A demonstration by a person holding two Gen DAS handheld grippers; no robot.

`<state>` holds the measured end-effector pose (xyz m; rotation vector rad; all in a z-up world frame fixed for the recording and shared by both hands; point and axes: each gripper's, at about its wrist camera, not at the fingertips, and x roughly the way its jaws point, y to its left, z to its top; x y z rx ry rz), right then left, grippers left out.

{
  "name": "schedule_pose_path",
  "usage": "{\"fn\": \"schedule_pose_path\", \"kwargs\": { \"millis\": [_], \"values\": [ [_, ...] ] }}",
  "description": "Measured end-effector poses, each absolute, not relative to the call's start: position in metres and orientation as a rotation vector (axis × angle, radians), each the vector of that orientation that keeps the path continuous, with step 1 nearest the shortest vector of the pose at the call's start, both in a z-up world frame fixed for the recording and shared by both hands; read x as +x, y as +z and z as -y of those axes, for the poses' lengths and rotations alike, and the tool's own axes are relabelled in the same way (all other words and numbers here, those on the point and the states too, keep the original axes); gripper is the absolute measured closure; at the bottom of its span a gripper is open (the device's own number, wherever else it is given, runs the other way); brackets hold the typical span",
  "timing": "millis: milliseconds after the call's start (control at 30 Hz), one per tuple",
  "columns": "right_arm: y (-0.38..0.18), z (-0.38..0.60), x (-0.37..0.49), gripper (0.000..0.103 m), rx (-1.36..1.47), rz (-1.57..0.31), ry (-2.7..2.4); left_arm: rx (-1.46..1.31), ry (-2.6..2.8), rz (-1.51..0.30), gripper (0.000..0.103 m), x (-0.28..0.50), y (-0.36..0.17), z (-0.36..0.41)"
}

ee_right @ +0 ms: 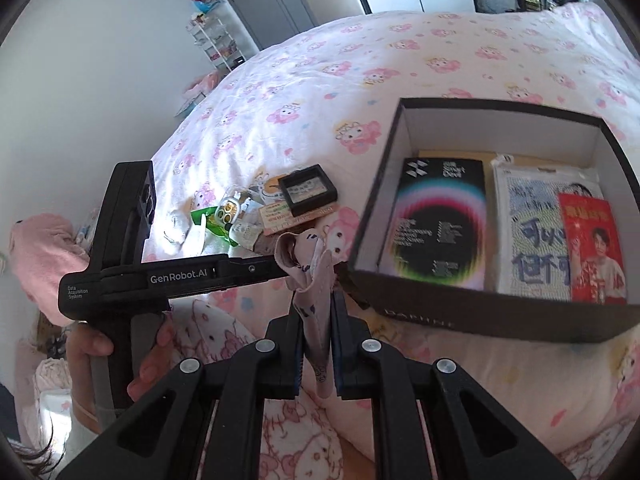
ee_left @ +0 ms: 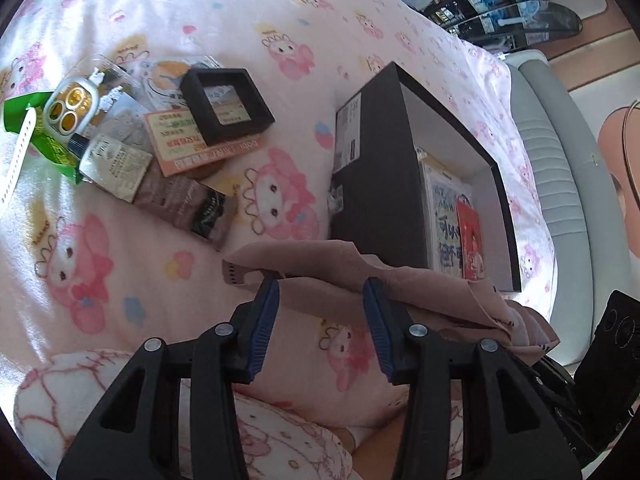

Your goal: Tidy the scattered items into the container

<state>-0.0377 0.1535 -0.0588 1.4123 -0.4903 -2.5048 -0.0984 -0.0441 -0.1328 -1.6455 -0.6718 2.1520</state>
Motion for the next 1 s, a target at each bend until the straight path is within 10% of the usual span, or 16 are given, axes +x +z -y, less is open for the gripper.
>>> {"fn": "schedule_pose_path", "kwargs": {
  "millis": [1000],
  "values": [
    [-0.14,-0.235,0.026,0.093,1.68,0.863,-2.66,-1.833,2.0,0.243,0.049,-0.076,-0.178,-0.056]
  ]
}}
